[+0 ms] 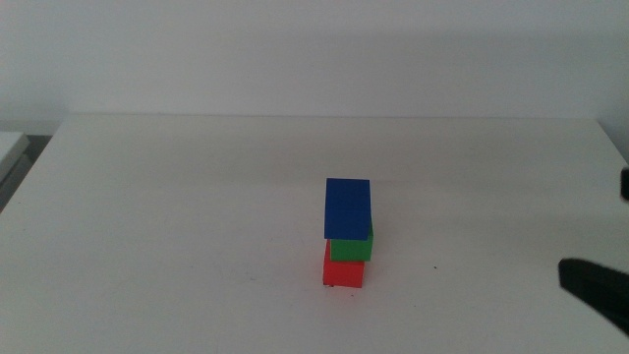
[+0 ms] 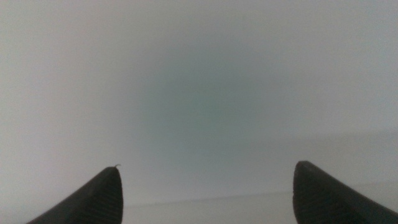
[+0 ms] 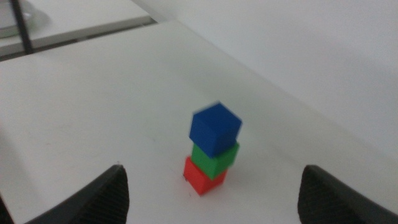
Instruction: Stack red cubes first, then green, then blue cubes in a specific spot.
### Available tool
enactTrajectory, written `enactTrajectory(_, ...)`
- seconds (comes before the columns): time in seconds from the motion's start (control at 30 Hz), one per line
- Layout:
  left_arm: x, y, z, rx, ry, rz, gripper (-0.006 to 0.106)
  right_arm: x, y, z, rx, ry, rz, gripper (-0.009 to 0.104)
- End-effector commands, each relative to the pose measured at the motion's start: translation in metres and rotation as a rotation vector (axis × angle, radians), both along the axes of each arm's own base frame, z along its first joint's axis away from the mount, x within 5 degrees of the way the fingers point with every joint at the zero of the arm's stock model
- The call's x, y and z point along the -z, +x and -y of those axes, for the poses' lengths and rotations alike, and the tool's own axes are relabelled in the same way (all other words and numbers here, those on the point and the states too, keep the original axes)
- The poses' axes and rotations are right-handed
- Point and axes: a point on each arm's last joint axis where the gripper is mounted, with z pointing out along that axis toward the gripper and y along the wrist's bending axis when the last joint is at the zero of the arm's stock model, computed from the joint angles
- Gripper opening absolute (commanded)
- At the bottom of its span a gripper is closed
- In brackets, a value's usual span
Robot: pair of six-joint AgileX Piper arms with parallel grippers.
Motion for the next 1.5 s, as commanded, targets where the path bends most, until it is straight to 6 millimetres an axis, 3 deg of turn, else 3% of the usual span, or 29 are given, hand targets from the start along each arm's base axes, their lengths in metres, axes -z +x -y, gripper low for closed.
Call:
enactTrajectory(0.0,0.022,-0.002,0.000,0.007,-0.009,0.001,0.094,0.017,0.003,0.003,0.042,0.039,-0.014,0.088)
enactTrajectory(0.13,0.061,-0.004,0.000,0.007,-0.002,-0.055,0.094,0.040,0.008,0.017,0.210,0.132,-0.112,0.088)
enactTrajectory(0.27,0.095,-0.005,-0.001,0.005,-0.001,-0.075,0.094,0.055,0.012,0.036,0.400,0.242,-0.028,0.088)
enactTrajectory(0.5,0.143,-0.001,-0.001,-0.004,-0.009,-0.027,0.094,0.094,-0.004,0.064,0.652,0.278,0.041,0.088)
enactTrajectory(0.7,0.182,0.003,-0.001,-0.008,-0.010,-0.033,0.094,0.140,-0.016,0.069,0.698,0.247,0.036,0.088)
enactTrajectory(0.9,0.221,0.010,0.000,-0.012,-0.005,-0.075,0.094,0.174,-0.022,0.069,0.697,0.256,0.027,0.088)
enactTrajectory(1.0,0.232,0.013,0.000,-0.015,-0.007,-0.066,0.094,0.185,-0.021,0.069,0.704,0.240,-0.002,0.088)
enactTrajectory(1.2,0.244,0.015,0.000,-0.018,-0.008,-0.064,0.094,0.183,-0.021,0.069,0.705,0.252,0.021,0.088)
enactTrajectory(1.47,0.243,0.015,0.000,-0.019,-0.010,-0.053,0.094,0.183,-0.021,0.069,0.704,0.253,0.024,0.088)
